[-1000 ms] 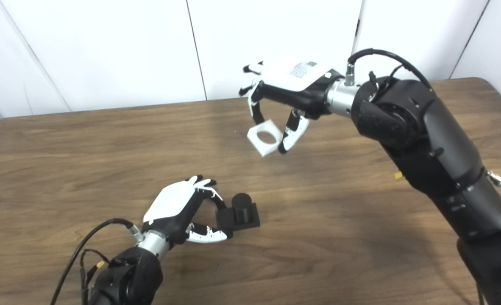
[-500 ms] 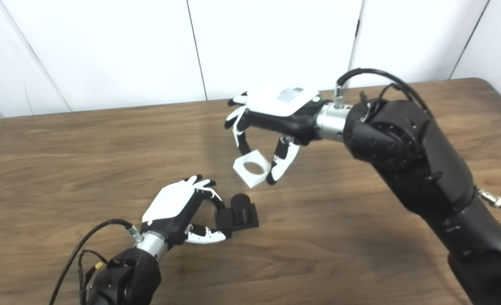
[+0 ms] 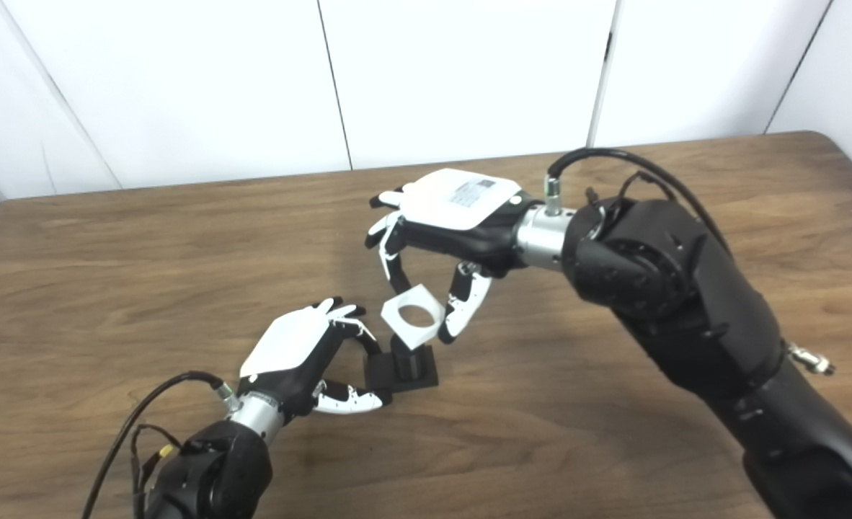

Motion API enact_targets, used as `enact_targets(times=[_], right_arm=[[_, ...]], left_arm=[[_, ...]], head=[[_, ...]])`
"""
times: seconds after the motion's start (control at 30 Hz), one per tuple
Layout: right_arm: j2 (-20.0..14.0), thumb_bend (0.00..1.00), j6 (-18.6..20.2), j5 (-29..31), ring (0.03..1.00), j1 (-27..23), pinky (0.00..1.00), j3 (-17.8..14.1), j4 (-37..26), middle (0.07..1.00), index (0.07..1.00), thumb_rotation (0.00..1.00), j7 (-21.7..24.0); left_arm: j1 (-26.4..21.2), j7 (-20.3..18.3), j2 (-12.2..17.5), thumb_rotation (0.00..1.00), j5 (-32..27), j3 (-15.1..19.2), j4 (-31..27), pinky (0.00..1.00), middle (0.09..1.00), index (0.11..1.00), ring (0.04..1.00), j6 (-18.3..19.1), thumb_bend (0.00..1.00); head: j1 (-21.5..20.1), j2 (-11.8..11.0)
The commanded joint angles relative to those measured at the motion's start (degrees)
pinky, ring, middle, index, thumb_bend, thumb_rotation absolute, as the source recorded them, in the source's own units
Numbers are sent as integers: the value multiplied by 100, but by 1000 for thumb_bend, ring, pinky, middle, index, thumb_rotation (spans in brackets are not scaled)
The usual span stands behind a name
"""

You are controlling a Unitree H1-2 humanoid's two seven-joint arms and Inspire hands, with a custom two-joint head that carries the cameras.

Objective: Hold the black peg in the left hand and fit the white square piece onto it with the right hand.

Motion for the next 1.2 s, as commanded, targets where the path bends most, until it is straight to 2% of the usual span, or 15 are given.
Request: enact_targets(times=[0.0, 0.13, 0.33, 0.5, 0.67, 0.77, 1.17], right_arm=[[64, 526, -183, -180, 996, -262, 1000, 25, -16, 853, 490, 144, -114], [125, 526, -405, -298, 998, -282, 1000, 115, 57, 854, 489, 143, -156], [209, 526, -513, -417, 1000, -314, 1000, 138, 128, 854, 489, 143, -113], [248, 526, -601, -472, 999, -307, 1000, 173, 185, 851, 490, 143, -117], [265, 526, -670, -496, 992, -303, 1000, 182, 267, 853, 490, 143, -124], [283, 526, -743, -504, 992, -290, 1000, 158, 355, 853, 490, 143, -169], [276, 526, -953, -536, 997, -231, 1000, 110, 694, 860, 490, 144, -369]], left_arm=[[-16, -13, 100, 252, 71, 68, -51, 1000, 922, 646, 1000, -2, 585], [-17, -30, 75, 255, 51, 72, -63, 1000, 925, 645, 1000, 21, 585], [-13, -48, 26, 250, 23, 81, -86, 1000, 925, 630, 1000, 62, 583], [-17, -81, 18, 263, 39, 77, -105, 1000, 926, 671, 1000, 58, 578], [-9, -94, 17, 261, 92, 73, -119, 1000, 924, 658, 1000, 67, 578], [-11, -73, 17, 252, 95, 80, -119, 1000, 921, 619, 1000, 48, 577], [-18, -127, -7, 260, 45, 113, -179, 1000, 928, 599, 1000, 62, 576]], head=[[3, 6], [26, 10], [19, 0], [54, 2], [76, -3], [81, 9], [88, 22]])
